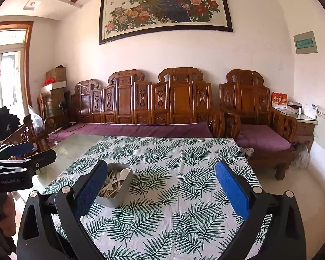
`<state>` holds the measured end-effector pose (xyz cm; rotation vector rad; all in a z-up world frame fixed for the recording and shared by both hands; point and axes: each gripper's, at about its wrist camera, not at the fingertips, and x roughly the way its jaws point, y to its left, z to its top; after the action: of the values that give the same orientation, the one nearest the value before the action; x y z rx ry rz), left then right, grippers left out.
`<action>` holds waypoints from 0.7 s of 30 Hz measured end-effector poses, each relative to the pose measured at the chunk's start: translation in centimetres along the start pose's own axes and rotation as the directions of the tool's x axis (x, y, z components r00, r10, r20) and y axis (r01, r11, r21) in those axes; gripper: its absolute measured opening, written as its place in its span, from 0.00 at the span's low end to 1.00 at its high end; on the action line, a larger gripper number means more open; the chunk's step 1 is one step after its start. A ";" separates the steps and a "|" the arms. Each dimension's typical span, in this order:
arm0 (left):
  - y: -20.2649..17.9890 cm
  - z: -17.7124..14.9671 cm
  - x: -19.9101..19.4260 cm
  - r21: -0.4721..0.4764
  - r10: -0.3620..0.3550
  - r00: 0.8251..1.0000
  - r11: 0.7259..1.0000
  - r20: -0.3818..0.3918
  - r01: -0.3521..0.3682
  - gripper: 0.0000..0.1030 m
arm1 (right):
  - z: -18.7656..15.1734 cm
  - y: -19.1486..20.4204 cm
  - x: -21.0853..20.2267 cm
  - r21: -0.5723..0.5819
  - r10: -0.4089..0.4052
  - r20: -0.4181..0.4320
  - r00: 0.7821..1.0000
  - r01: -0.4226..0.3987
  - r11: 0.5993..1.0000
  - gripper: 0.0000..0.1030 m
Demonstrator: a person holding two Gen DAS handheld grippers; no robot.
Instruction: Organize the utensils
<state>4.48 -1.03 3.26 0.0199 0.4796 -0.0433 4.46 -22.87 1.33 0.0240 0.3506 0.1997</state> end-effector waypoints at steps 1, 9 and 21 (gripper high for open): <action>0.0 0.0 -0.1 0.001 0.003 1.000 1.000 0.004 -0.003 0.92 | 0.0 -0.1 -0.1 0.003 0.000 -0.002 1.000 0.000 1.000 0.97; 0.1 -0.3 -0.2 -0.006 0.004 1.000 1.000 0.002 -0.004 0.92 | -0.1 -0.1 0.2 0.003 -0.001 -0.010 1.000 0.001 1.000 0.97; 0.2 -0.4 -0.1 -0.007 0.004 1.000 1.000 -0.003 -0.004 0.92 | -0.5 0.2 0.6 0.004 0.000 -0.014 1.000 0.000 1.000 0.97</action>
<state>4.24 -0.77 2.91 0.0141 0.4823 -0.0374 4.83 -22.57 0.70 0.0266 0.3648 0.1996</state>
